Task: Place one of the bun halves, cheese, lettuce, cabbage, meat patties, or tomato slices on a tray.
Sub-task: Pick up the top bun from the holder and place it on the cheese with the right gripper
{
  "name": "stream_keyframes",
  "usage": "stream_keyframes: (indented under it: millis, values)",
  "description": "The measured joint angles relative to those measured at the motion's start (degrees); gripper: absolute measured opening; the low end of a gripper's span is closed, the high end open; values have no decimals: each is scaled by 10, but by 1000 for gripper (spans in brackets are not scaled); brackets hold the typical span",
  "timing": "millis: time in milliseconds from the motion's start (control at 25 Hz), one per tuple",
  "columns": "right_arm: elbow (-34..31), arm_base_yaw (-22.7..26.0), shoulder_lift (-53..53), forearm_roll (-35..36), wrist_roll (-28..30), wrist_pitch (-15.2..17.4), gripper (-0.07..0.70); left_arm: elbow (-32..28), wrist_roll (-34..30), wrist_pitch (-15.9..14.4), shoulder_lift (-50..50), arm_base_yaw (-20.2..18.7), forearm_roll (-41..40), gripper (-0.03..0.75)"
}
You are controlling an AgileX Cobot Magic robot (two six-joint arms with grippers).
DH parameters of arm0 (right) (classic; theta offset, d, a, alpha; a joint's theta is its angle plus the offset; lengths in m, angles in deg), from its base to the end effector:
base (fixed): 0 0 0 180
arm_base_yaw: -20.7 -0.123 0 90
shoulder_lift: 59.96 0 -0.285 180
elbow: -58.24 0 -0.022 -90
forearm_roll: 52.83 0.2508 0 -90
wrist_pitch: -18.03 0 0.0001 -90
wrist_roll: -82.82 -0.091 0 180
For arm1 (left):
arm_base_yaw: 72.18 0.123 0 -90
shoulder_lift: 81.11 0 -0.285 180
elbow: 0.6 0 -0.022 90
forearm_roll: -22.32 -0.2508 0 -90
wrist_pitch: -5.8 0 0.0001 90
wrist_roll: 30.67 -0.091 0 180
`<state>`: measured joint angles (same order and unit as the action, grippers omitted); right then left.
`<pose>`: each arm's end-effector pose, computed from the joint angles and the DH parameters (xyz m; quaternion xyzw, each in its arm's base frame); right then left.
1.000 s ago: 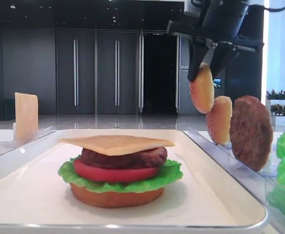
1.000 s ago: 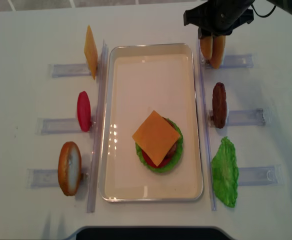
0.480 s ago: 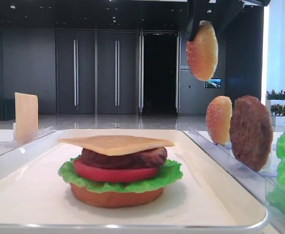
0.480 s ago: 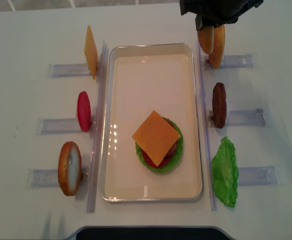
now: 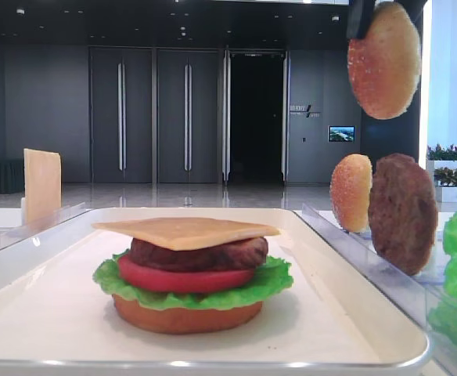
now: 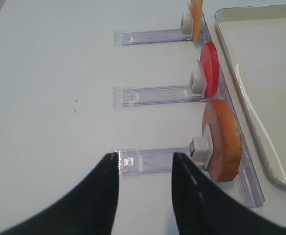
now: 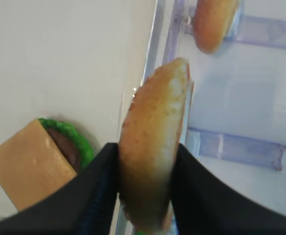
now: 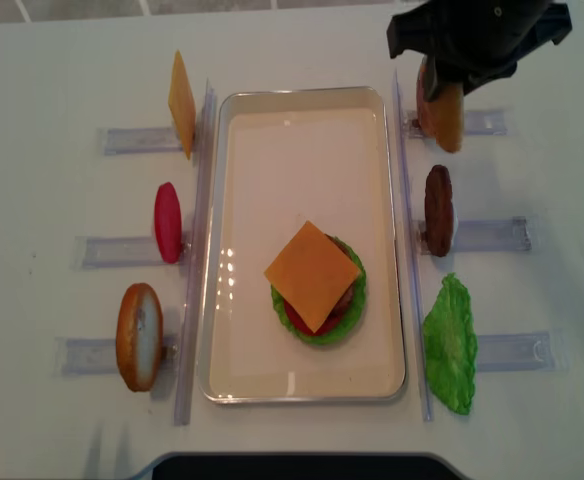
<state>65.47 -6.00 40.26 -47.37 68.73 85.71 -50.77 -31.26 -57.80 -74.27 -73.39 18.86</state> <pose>0.2932 0.1564 0.3268 -0.0978 0.9799 0.1020 0.1410 -0.0063 0.0051 0.2657 0.0119 0.8682 0.0275 0.4953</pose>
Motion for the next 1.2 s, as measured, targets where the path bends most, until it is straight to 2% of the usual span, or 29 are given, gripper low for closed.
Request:
stream_keyframes:
  millis: [160, 320, 520, 680, 760, 880, 1040, 1120, 1200]
  values:
    - [-77, -3, -58, 22, -7, -5, 261, 0, 0, 0, 0, 0, 0, 282]
    - [-153, -41, -138, 28, -36, -23, 261, 0, 0, 0, 0, 0, 0, 282]
    - [-189, -146, -207, 25, -102, -40, 261, 0, 0, 0, 0, 0, 0, 282]
    - [-189, -257, -216, -13, -172, -62, 261, 0, 0, 0, 0, 0, 0, 282]
    - [-190, -306, -216, -29, -193, -86, 260, 0, 0, 0, 0, 0, 0, 282]
    - [-199, -343, -216, -29, -203, -129, 260, 0, 0, 0, 0, 0, 0, 282]
    - [-232, -347, -216, -28, -200, -183, 260, 0, 0, 0, 0, 0, 0, 282]
    - [-258, -343, -216, -11, -186, -220, 260, 0, 0, 0, 0, 0, 0, 282]
    - [-284, -336, -216, 37, -152, -277, 260, 0, 0, 0, 0, 0, 1, 282]
